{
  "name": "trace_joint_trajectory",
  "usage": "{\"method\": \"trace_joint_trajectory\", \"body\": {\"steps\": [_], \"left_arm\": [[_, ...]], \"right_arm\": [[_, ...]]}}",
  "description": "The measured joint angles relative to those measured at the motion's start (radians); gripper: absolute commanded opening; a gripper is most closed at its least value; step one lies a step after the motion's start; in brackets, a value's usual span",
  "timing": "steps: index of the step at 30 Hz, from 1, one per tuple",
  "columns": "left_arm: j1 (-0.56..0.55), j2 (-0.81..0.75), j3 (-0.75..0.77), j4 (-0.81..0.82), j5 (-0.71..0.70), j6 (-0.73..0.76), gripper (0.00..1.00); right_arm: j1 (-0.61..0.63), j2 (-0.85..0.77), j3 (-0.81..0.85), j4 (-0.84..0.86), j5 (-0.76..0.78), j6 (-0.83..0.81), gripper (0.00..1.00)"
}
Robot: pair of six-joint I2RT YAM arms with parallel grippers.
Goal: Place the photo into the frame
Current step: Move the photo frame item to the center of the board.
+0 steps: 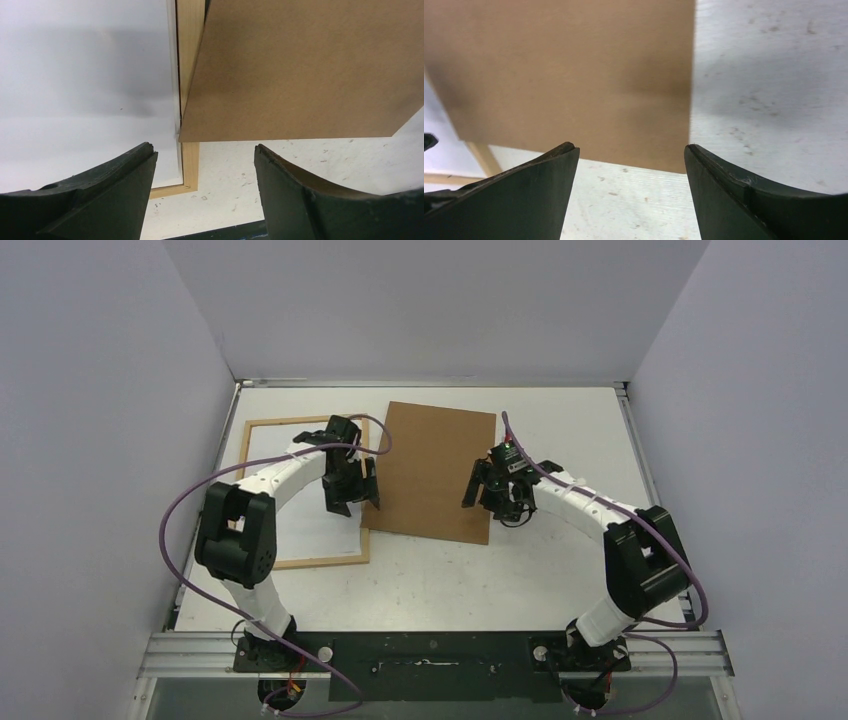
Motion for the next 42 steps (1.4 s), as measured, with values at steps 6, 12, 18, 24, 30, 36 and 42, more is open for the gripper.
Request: {"method": "trace_joint_trajectory", "body": {"steps": [6, 12, 18, 24, 30, 36, 42], "left_arm": [[0.0, 0.046, -0.019, 0.016, 0.024, -0.002, 0.64], [0.0, 0.072, -0.041, 0.043, 0.056, -0.01, 0.57], [0.0, 0.093, -0.049, 0.058, 0.073, -0.029, 0.57], [0.003, 0.095, -0.049, 0.058, 0.077, -0.032, 0.54], [0.013, 0.095, -0.047, 0.045, 0.065, -0.031, 0.44], [0.016, 0.094, -0.031, 0.023, 0.036, -0.024, 0.36], [0.021, 0.066, -0.029, 0.013, 0.034, -0.024, 0.35]], "right_arm": [[-0.02, 0.082, 0.001, -0.043, 0.006, -0.002, 0.8], [-0.024, 0.126, 0.001, -0.045, -0.024, -0.008, 0.78], [-0.033, 0.135, 0.001, -0.018, -0.087, -0.007, 0.75], [-0.046, 0.145, -0.004, 0.02, -0.16, 0.0, 0.73], [-0.053, 0.149, -0.007, 0.034, -0.188, 0.0, 0.72], [-0.055, 0.151, -0.007, 0.039, -0.2, -0.002, 0.72], [-0.055, 0.153, -0.006, 0.04, -0.205, -0.005, 0.72]]}}
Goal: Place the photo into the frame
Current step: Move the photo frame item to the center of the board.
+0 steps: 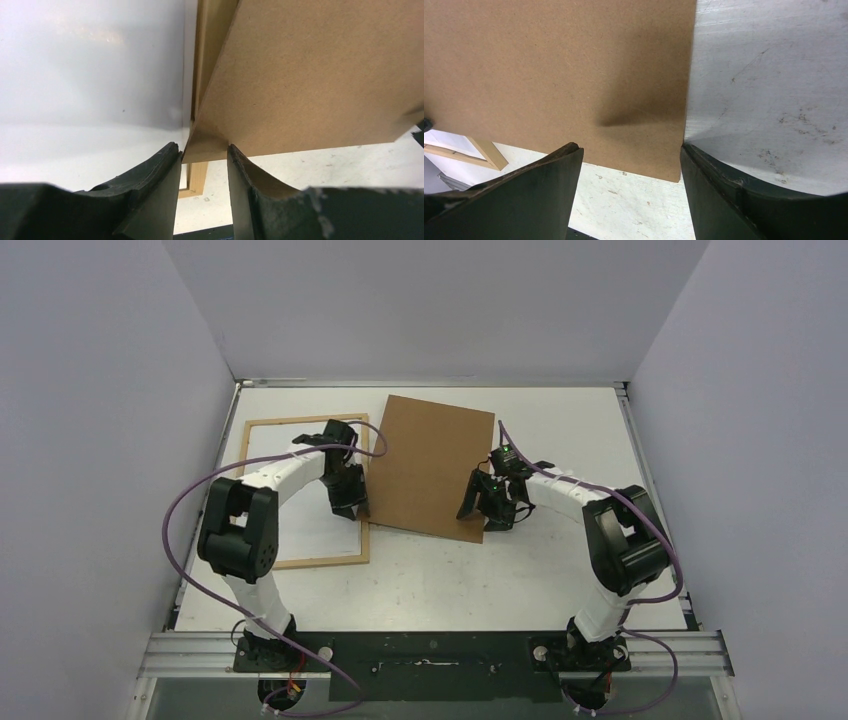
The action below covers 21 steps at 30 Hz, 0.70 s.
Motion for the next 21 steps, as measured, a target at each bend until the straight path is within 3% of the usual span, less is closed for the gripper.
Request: {"method": "trace_joint_trajectory", "body": {"steps": [8, 15, 21], "left_arm": [[0.005, -0.141, 0.0, 0.03, 0.015, -0.002, 0.41], [0.017, -0.196, -0.068, 0.187, 0.055, -0.011, 0.5], [0.029, -0.197, -0.12, 0.302, 0.077, -0.029, 0.52]], "right_arm": [[0.0, 0.019, 0.015, 0.001, -0.028, -0.022, 0.72], [0.0, 0.051, 0.043, -0.025, -0.046, -0.046, 0.73], [0.0, 0.075, 0.068, -0.054, -0.053, -0.069, 0.73]]}}
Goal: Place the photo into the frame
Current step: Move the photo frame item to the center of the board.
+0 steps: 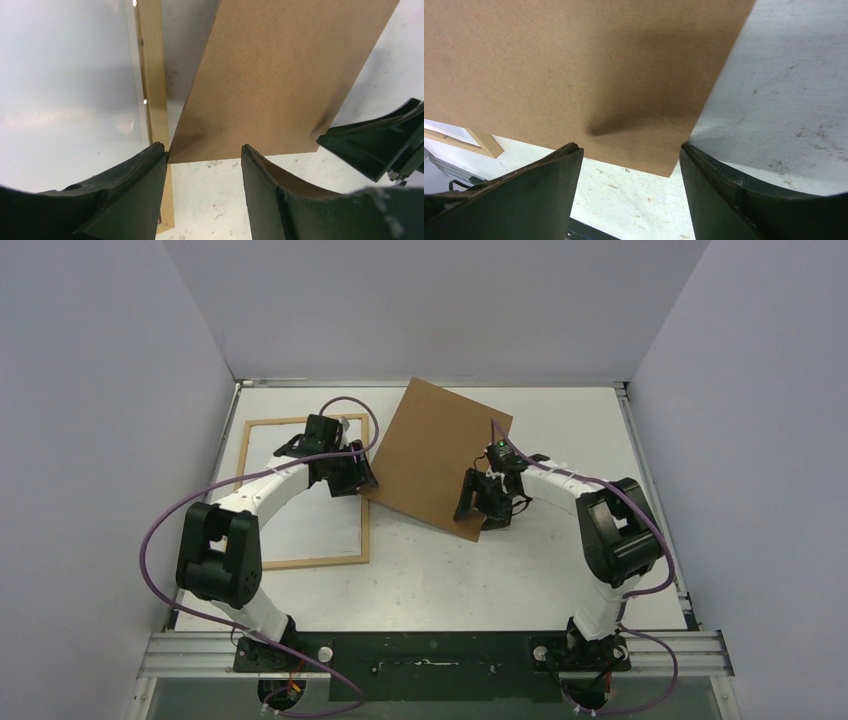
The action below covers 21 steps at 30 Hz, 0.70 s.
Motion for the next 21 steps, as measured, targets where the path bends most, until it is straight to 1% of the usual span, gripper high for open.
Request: {"method": "trace_joint_trajectory", "body": {"steps": [4, 8, 11, 15, 21], "left_arm": [[0.005, 0.0, -0.007, 0.085, 0.013, -0.011, 0.52], [0.007, -0.013, -0.026, 0.133, 0.016, -0.019, 0.52], [0.008, -0.04, -0.047, 0.131, 0.013, -0.019, 0.52], [0.016, -0.093, -0.081, 0.121, -0.032, -0.014, 0.52], [0.054, -0.217, -0.207, 0.088, -0.109, -0.018, 0.52]], "right_arm": [[0.0, 0.02, 0.024, -0.029, -0.006, -0.018, 0.72], [0.0, 0.047, 0.06, -0.072, -0.014, -0.043, 0.72], [0.012, 0.064, 0.092, -0.1, -0.01, -0.06, 0.72], [0.065, 0.091, 0.137, -0.13, 0.013, -0.069, 0.72], [0.151, 0.13, 0.196, -0.163, 0.021, -0.069, 0.72]]}}
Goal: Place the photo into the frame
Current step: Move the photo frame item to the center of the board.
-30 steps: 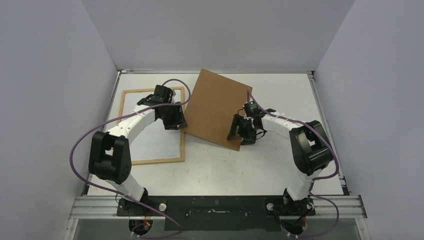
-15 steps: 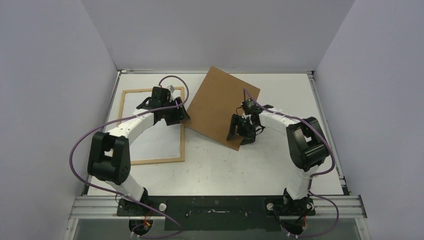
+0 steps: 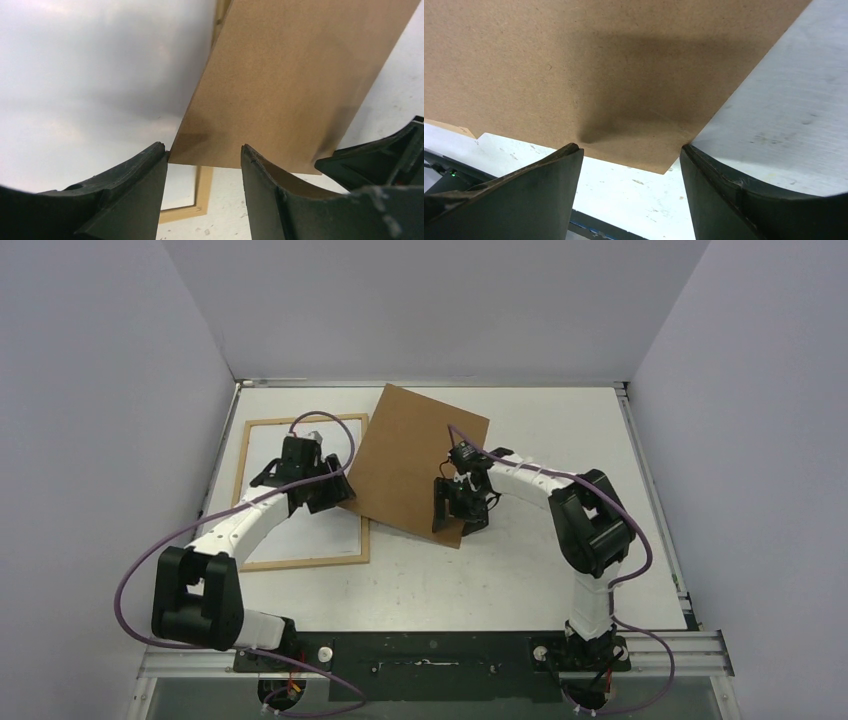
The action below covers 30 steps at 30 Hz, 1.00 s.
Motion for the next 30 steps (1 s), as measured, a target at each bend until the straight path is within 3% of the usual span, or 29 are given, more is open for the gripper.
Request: {"method": "trace_joint_trajectory", "body": {"steps": [7, 14, 22, 30], "left_arm": [[0.05, -0.068, -0.127, -0.005, -0.024, -0.018, 0.52], [0.119, -0.066, -0.283, 0.111, -0.002, -0.09, 0.55], [0.15, -0.091, -0.327, 0.181, 0.053, -0.173, 0.7], [0.168, -0.123, -0.37, 0.259, 0.167, -0.251, 0.7]], "right_arm": [[0.045, 0.028, 0.04, -0.018, -0.001, 0.005, 0.72], [0.055, 0.047, 0.056, -0.015, -0.018, 0.038, 0.72], [0.061, 0.009, -0.006, 0.119, -0.079, 0.127, 0.72], [0.064, -0.01, -0.061, 0.256, -0.128, 0.178, 0.72]]}}
